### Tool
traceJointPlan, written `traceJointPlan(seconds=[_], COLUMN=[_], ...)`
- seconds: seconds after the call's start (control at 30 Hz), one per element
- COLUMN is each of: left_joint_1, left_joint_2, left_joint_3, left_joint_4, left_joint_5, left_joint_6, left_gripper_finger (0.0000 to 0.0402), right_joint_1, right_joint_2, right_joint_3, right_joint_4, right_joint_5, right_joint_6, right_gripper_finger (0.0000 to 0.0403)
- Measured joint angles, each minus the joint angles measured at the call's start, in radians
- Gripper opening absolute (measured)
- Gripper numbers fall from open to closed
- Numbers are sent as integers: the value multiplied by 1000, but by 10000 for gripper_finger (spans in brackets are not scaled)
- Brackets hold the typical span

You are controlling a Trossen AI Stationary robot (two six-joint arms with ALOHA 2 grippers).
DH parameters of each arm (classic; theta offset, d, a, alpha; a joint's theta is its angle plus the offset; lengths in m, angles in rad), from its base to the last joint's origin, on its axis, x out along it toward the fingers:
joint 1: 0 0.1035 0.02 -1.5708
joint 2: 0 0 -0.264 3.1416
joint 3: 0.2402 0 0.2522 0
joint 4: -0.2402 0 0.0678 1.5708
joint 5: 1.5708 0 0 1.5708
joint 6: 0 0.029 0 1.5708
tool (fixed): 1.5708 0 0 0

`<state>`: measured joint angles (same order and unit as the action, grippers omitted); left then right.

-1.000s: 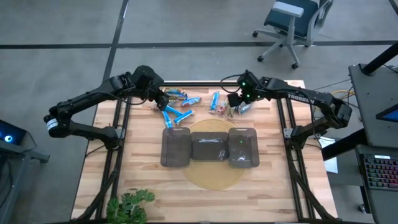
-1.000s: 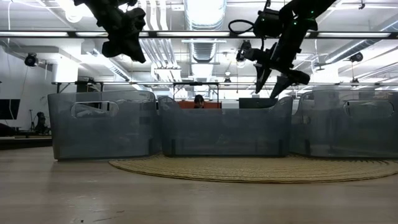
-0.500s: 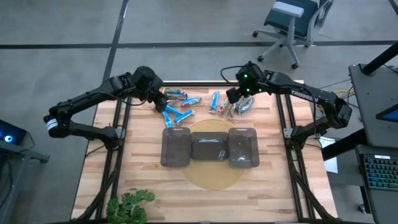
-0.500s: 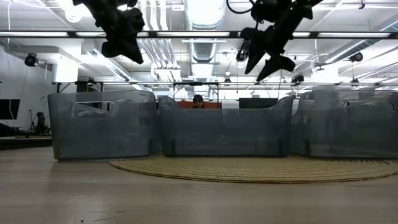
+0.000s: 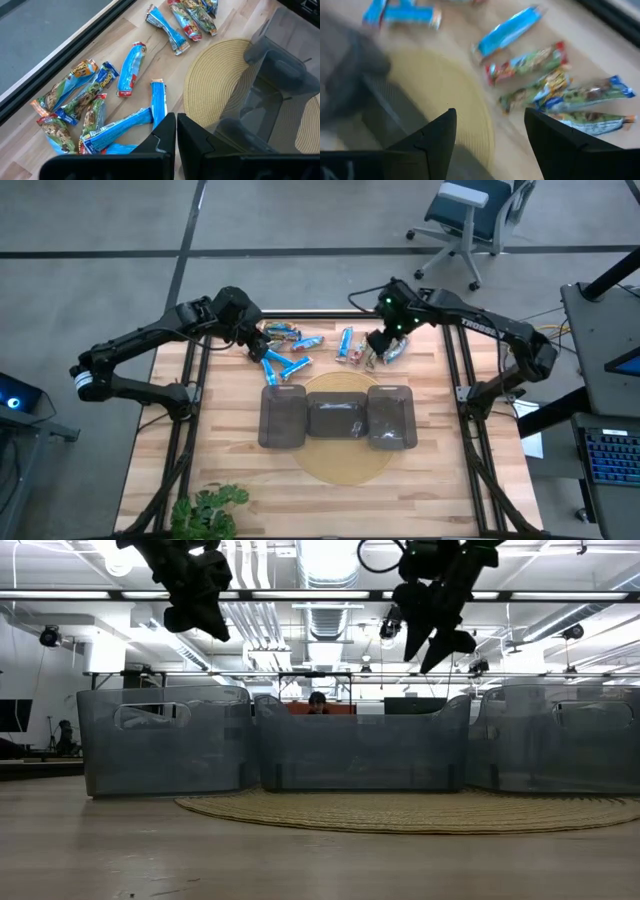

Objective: Pick and place Granola Bars by type
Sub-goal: Put the red granola bar into the left black bin

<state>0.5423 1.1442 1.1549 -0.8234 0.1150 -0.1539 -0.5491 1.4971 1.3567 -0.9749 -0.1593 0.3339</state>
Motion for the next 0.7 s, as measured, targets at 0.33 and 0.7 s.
traceJointPlan(seconds=[0.33, 0.7], left_joint_1=[0, 0], left_joint_2=[0, 0], left_joint_3=[0, 0], left_joint_4=[0, 0], left_joint_5=[0, 0], left_joint_6=[-1, -2], left_gripper_finger=[0, 0], right_joint_1=[1, 3], right_joint_2=[182, 284], right_joint_3=[212, 369], right_joint_4=[-265, -268], right_joint_5=[1, 2], right_joint_6=[-467, -939], right_gripper_finger=[226, 226])
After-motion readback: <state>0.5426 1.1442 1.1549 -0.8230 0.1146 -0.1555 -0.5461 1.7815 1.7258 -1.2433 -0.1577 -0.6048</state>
